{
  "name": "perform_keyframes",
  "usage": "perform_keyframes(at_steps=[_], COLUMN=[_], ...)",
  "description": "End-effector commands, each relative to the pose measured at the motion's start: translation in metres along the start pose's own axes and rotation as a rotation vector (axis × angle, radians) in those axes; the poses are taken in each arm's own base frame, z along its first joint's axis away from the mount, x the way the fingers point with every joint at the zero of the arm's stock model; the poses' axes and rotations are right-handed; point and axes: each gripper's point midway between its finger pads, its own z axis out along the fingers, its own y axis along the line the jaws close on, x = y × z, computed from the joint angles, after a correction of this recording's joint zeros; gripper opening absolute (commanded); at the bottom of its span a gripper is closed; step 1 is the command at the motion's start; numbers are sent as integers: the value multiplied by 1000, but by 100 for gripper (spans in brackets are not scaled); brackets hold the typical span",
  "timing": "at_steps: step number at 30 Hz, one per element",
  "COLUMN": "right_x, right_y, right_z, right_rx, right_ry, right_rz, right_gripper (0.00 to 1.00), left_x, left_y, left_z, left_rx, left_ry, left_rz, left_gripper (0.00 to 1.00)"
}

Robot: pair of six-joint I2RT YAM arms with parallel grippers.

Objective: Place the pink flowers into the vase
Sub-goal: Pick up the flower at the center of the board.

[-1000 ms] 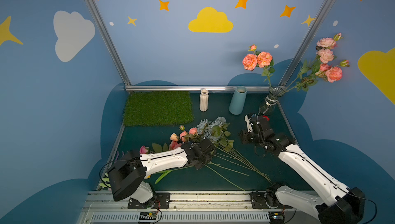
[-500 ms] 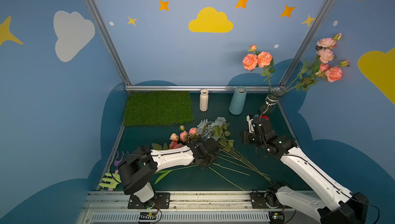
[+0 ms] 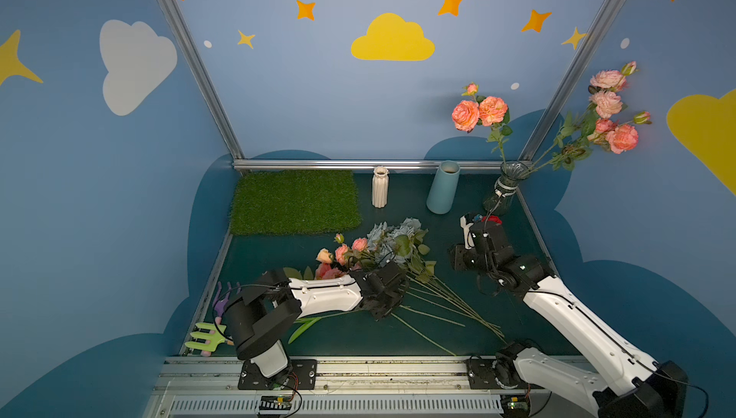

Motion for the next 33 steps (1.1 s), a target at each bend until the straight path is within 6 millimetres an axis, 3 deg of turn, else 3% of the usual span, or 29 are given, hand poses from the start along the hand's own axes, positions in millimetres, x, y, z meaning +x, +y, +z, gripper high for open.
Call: perform_keyframes(at_steps=[1, 12, 19, 27, 31, 33], right_x=[-2, -1, -1, -2, -2, -3], right_y=[0, 0, 0, -1, -2, -2], right_z=[-3, -4, -5, -6, -5, -6], right_rx=[-4, -8, -7, -1, 7, 5], right_ry=[-20, -25, -28, -32, -32, -35], right_rz=[-5, -6, -7, -9, -8, -6], right_gripper=[41, 41, 42, 42, 42, 42], left_x=[-4, -18, -18, -15, -13, -13], left_y=[6, 1, -8, -27, -27, -25], left_z=[5, 13, 7, -5, -6, -5], left_rx=[-8, 64, 91, 110, 102, 100], left_ry=[-1, -55, -80, -100, -97, -95], left_rz=[-36, -73, -49, 28, 39, 31], left_gripper=[32, 23, 15, 16, 27, 27])
